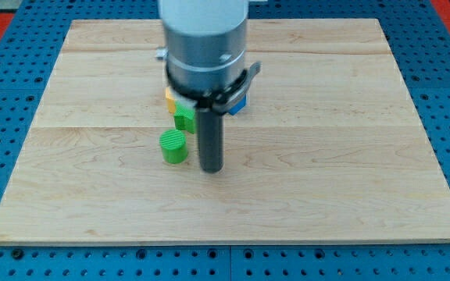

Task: Push the green circle closer to the yellow heart

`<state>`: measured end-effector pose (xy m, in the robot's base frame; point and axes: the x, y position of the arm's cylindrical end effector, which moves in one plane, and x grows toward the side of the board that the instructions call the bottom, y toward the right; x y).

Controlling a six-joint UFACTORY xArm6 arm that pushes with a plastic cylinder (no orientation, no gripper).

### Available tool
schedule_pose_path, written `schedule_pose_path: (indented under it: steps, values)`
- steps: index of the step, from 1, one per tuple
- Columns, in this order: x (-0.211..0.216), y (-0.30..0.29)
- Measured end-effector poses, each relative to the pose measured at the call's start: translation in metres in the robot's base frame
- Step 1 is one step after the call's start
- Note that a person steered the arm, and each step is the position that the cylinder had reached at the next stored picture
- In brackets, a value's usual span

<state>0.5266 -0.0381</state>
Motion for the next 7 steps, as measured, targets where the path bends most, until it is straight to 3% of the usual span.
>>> schedule_pose_path:
  steps: [2,3,4,5,7]
  values:
    - [0.021,-0.106]
    - [0.01,-0.109]
    - [-0.026,-0.105]
    - [-0.029,-0.089]
    - [-0.033,0.001]
